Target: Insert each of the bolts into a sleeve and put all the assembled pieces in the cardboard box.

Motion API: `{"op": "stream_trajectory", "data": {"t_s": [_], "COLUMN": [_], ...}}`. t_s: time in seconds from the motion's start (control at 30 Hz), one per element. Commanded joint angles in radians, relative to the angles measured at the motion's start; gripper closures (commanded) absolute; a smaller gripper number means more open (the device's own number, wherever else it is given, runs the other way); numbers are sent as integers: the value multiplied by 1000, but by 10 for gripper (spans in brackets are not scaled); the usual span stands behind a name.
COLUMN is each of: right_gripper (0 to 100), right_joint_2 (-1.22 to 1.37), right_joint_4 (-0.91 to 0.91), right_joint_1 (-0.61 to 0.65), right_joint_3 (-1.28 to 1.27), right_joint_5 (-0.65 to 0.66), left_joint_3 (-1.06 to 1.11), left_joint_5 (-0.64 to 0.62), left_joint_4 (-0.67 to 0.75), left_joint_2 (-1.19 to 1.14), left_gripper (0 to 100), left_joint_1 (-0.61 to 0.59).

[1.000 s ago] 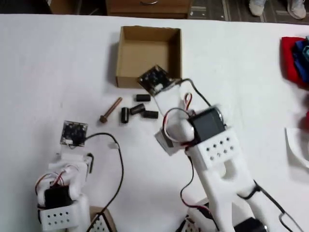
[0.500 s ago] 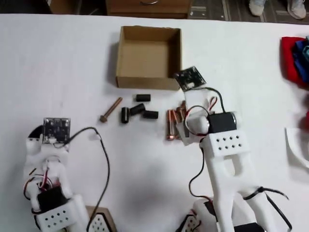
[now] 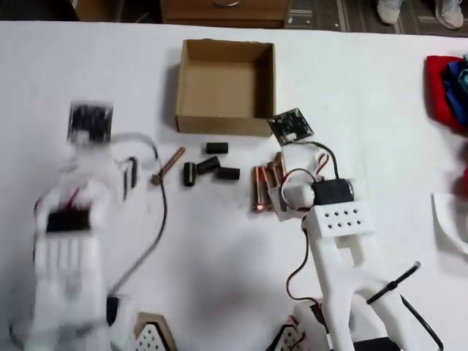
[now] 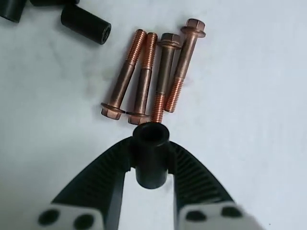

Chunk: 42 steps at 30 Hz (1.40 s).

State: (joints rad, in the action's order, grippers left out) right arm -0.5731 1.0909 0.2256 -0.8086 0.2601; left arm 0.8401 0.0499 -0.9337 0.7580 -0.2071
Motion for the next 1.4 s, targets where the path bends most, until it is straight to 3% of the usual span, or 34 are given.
{"op": "stream_trajectory", "data": {"t_s": [0.0, 0.1, 0.37, 0.6, 0.87, 1.13, 1.37], "right_gripper": [978, 978, 978, 978, 978, 978, 978], "right_joint_2": [-42, -42, -35, -33, -36, -36, -35], "right_joint_4": [-79, -130, -259, -260, -260, -260, -260], "right_joint_1": [-13, -13, -13, -15, -15, -13, -13], "right_joint_3": [-25, -69, -164, -175, -175, -175, -175], "right_joint_5": [0, -11, -87, -86, -86, -86, -86], "left_joint_3": [-309, -464, -799, -998, -1047, -1050, -1050], "left_joint_5": [-207, -253, 37, 109, 186, 322, 385], "left_joint_4": [-133, -229, -394, -420, -422, -456, -462], "left_joint_2": [-397, -620, -1003, -1212, -1339, -1376, -1384], "left_gripper": [735, 701, 730, 730, 734, 921, 917], "left_joint_1": [60, 64, 107, 112, 114, 114, 114]}}
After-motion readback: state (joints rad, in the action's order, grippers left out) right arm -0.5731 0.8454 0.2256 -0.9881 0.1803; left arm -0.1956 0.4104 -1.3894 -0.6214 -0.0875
